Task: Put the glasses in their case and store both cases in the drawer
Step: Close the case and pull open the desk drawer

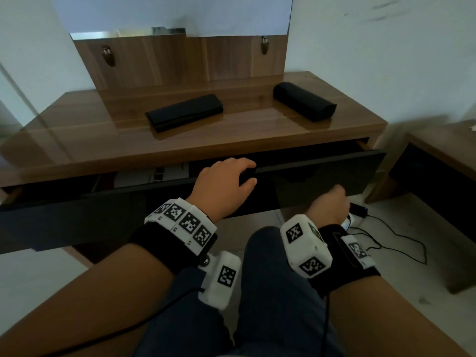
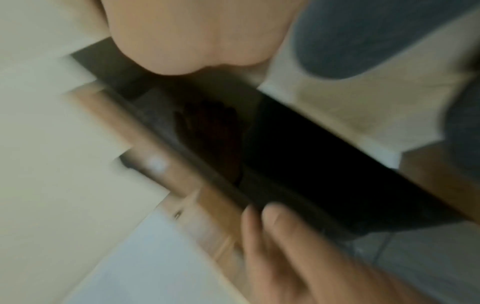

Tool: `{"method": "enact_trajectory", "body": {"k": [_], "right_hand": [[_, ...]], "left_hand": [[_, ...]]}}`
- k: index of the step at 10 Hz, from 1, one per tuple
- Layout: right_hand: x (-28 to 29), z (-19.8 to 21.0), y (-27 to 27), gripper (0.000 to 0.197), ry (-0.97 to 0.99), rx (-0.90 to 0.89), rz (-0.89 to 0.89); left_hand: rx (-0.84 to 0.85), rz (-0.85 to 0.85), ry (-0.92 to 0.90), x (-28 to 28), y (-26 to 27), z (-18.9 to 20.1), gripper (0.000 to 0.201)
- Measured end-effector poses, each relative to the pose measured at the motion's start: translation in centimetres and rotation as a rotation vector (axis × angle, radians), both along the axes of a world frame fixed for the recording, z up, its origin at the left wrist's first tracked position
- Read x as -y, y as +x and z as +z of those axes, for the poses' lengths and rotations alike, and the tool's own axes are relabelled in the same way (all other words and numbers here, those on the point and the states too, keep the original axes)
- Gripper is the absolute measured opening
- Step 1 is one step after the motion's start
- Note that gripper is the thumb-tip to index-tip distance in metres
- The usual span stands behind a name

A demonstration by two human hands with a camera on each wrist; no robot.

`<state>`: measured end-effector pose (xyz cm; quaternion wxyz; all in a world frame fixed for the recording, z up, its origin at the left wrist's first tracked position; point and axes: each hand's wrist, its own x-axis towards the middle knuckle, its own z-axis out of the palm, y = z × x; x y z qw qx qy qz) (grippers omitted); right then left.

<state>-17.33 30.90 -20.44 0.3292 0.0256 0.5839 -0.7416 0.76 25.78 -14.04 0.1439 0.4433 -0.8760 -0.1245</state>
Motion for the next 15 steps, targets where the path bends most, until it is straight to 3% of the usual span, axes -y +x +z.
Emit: {"method": "enact_trajectory", "body": {"k": [1,2,3,5,6,8,10,13,14,15], "right_hand": [[-1.9,6.0,1.9,0.022,-0.140,-0.070,0.017],[-1.5,7.5,2.1,0.015,-0.130,-0.152,-0.033],[-1.2,8.8,2.5,0.018,-0.129,-0.248,0.057],[-0.6,8.8,2.6,0.021,0.177,-0.731,0.678],[-0.8,8.4,2.3,0.021,0.365,-0.906,0.847],[-1.6,10.3,2.3,0.029,0.407,-0.860,0.971],[-1.1,10.8,2.3,0.017,0.503,-0.938,1.069],[-1.7,12.3,2.8,0.018,0.741,-0.961,1.397],[-1.5,13.4,3.0,0.023,0.782,-0.924,1.444],[-0.8,14.5,3.4,0.027,0.662,-0.779,1.391]], "left_hand": [[-0.011,0.011,0.031,-0.2,-0.1,0.2,0.043],[-0.041,0.008,0.066,-0.3,-0.1,0.5,0.041],[-0.053,0.000,0.111,-0.4,0.1,0.9,0.038],[-0.021,-0.032,0.117,-0.8,0.0,2.2,0.032],[0.025,-0.047,0.106,-0.9,-0.2,2.7,0.031],[0.119,-0.098,0.177,-1.1,0.1,4.0,0.030],[0.154,-0.097,0.323,-1.3,0.3,5.1,0.024],[0.200,-0.148,0.485,-2.3,0.6,5.4,0.023],[0.229,-0.176,0.432,-1.7,1.0,6.4,0.026],[0.177,-0.145,0.362,-0.6,1.8,7.8,0.031]]}}
